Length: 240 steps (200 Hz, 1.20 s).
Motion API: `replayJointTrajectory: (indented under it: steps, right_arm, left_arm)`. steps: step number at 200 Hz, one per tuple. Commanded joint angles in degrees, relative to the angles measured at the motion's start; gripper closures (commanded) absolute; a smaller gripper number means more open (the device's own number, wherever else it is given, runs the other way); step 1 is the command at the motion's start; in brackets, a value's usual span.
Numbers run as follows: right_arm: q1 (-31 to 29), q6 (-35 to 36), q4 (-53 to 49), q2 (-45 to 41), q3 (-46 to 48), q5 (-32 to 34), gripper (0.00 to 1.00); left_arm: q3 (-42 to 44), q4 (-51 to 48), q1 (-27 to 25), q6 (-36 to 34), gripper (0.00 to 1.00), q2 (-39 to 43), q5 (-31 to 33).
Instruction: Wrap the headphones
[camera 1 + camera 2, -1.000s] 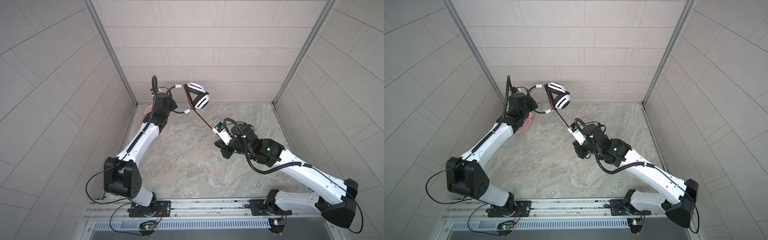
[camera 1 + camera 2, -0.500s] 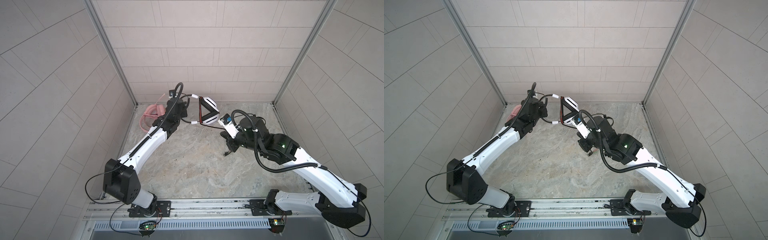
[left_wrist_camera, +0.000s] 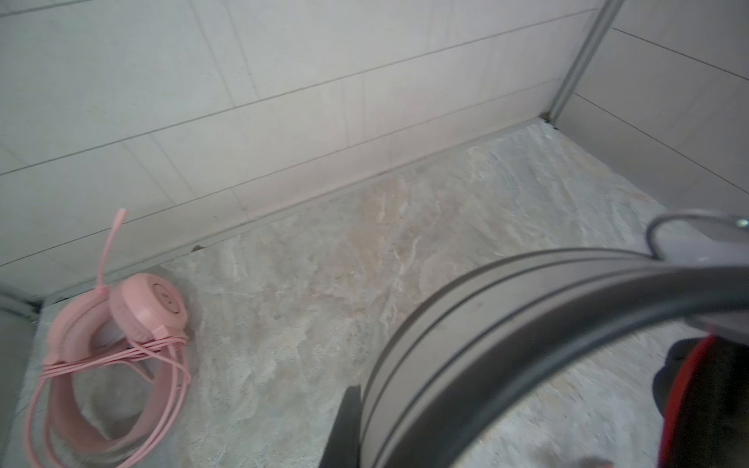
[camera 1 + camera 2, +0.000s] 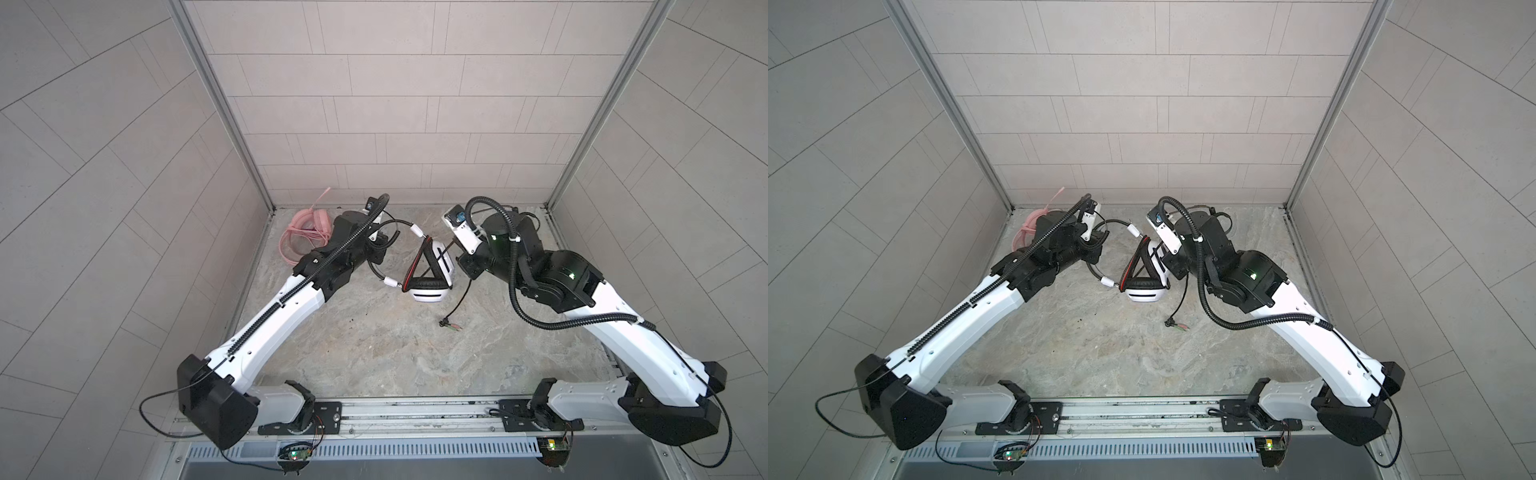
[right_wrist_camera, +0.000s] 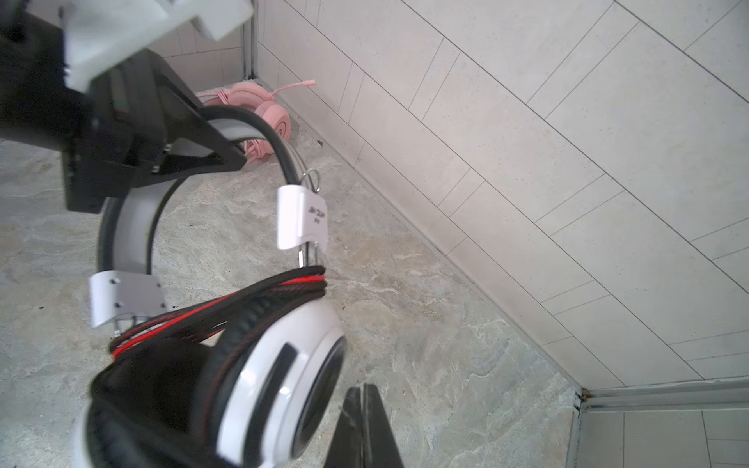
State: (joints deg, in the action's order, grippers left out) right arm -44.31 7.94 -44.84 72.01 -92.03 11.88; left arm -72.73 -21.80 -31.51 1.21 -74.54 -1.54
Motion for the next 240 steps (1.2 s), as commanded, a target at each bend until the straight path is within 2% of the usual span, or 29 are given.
replayJointTrajectory:
  steps: [1, 15, 66, 91, 123, 177, 219, 240]
  right_arm:
    - [1.1, 0.7, 1.2, 0.0, -0.7, 1.5, 1.00]
    - [1.8, 0.0, 1.9, 0.1, 0.6, 0.9, 1.00]
    - [6.4, -2.5, 4.0, -0.4, 4.6, -2.5, 1.00]
    - [8.2, -3.5, 5.3, -1.0, 6.5, -4.3, 1.00]
    - [10.3, -5.2, 7.5, -1.6, 9.4, -5.7, 0.90]
    - [15.6, -12.2, 15.1, -2.8, 17.4, -18.7, 0.62]
    - [17.4, -16.3, 21.8, -0.9, 23.1, -26.7, 0.57]
    - [17.6, -17.7, 26.4, 1.1, 25.5, -31.9, 0.53]
  left_arm:
    - [-2.2, -5.1, 0.0, -2.0, 1.00, -0.1, -15.2]
    - [-3.0, -7.6, 0.0, -2.9, 1.00, -0.3, -18.8]
    - [-1.6, -9.7, 0.0, -4.3, 1.00, 2.9, -25.8]
    - [-1.5, -9.2, 0.1, -2.9, 1.00, 3.6, -26.7]
    - [-3.0, -10.2, 0.7, -2.6, 1.00, 3.8, -27.4]
    - [-4.9, -9.1, 1.2, -0.1, 1.00, 6.1, -28.0]
    - [-8.8, -9.2, 3.4, 3.8, 1.00, 4.8, -33.8]
    - [-11.1, -10.1, 3.5, 4.2, 1.00, 4.3, -34.5]
